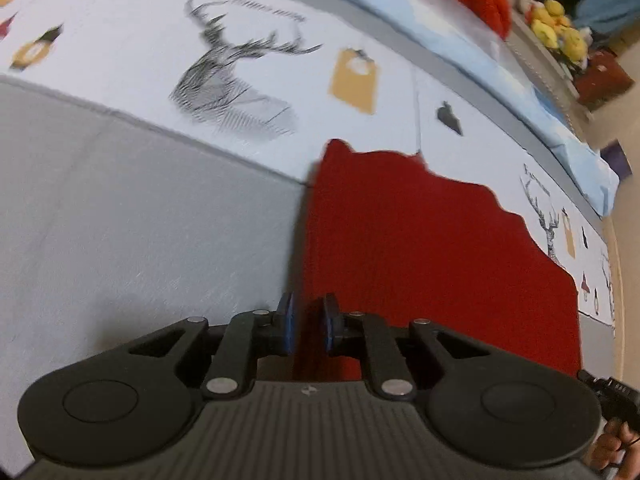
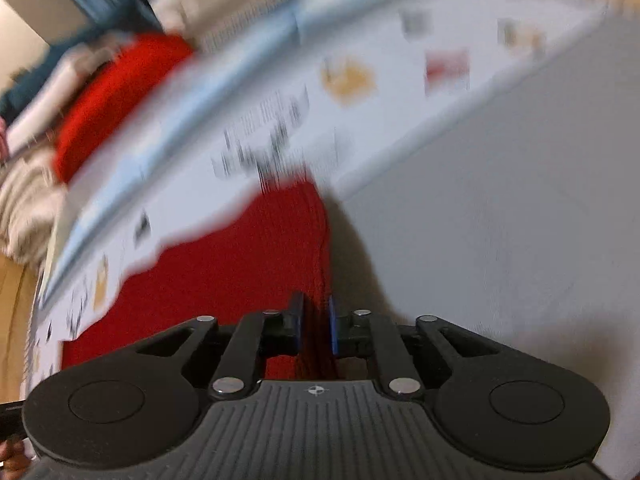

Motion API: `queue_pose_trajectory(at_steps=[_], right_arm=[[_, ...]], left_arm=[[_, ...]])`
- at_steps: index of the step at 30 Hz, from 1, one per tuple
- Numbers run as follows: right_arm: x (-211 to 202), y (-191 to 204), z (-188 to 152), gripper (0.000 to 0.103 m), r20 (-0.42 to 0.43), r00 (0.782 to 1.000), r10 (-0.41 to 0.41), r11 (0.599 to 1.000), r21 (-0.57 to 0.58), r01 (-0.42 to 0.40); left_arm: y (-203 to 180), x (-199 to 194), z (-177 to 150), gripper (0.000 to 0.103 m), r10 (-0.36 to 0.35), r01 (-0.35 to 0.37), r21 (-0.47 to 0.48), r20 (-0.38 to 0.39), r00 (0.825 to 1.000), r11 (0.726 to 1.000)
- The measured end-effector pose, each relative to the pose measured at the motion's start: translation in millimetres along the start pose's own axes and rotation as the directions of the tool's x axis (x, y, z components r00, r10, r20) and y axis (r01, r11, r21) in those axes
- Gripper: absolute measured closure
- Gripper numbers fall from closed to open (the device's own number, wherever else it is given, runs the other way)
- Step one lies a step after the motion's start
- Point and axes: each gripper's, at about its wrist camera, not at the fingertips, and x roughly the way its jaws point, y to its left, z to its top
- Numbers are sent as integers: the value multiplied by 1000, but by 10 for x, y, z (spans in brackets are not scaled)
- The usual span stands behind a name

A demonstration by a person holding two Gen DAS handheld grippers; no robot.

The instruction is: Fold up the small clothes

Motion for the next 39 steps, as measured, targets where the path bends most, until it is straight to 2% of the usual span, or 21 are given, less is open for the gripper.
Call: queue_pose_trajectory(at_steps=[2,4,6,8,9,10,11,13,15,18,20,22,24,27,29,30,32,34,35,37,39], right_arm=[[-14,-57,-41,79,-11,999,-41,999,11,41],[-122,-76,-58,72,2,1000,3,1000,21,-3],[-191,-78,-106,65,-30,999,30,1000,2,-30],[-130,-76,-187,65,-101,995,-19,1000,-26,16],[-99,-94,-241,64,-142,989,-41,999,-34,37],[-72,-99,-287,64,-176,983,-50,998,-45,43],[-60,-84,-326,68,-202,978,-53,997,-64,41],[-151,3,-383,88,-185,981,-63,991,-129,39],[-344,16,-369,90,-125,992,-27,993,-116,12],[-575,-91,-344,91,-51,999,17,1000,-23,-18],[-499,-125,-401,91,-101,994,-36,999,-39,33],[-328,-117,-499,89,-182,975,-127,989,-102,110],[-253,-93,-531,86,-204,962,-180,980,-127,156],[-469,62,-501,80,-71,974,-216,962,-185,200],[-669,219,-511,79,78,977,-200,935,-282,214],[-729,258,-523,79,109,980,-167,930,-314,193],[-670,244,-555,79,47,994,-101,943,-315,111],[-462,178,-629,79,-57,988,-142,939,-323,116],[-334,155,-683,79,-107,972,-207,923,-350,158],[-189,103,-753,77,-163,939,-303,890,-400,218],[-297,92,-705,77,-140,957,-255,917,-349,194]], left_arm=[[65,-112,-48,59,-37,37,-13,-10,999,999],[50,-125,-127,52,-37,38,26,-59,998,999],[-29,-48,-232,52,2,12,101,-130,991,995],[-84,54,-356,53,25,6,171,-183,983,985],[-117,85,-412,58,35,6,202,-200,979,979],[-149,94,-462,80,45,4,235,-205,978,972],[-167,70,-489,89,49,2,252,-196,979,968],[-165,-108,-498,91,18,18,247,-143,990,969],[-140,-345,-485,92,-35,52,229,-79,996,972],[-94,-340,-551,91,26,-1,249,-99,995,968],[-104,-172,-621,88,108,-59,283,-162,981,957],[-157,-83,-642,78,194,-133,333,-156,968,933],[-191,-189,-619,77,168,-127,310,-108,980,942],[-288,-466,-595,77,56,-58,319,13,998,946],[-381,-421,-607,77,9,0,335,-23,1000,942],[-397,-326,-627,77,24,-1,345,-60,998,939],[-422,-66,-694,78,136,-75,394,-129,982,916],[-432,112,-762,79,226,-131,453,-163,960,882],[-449,105,-748,79,226,-132,454,-159,961,881],[-430,-16,-677,78,184,-115,402,-136,973,908],[-402,-110,-617,77,140,-94,375,-99,985,922]])
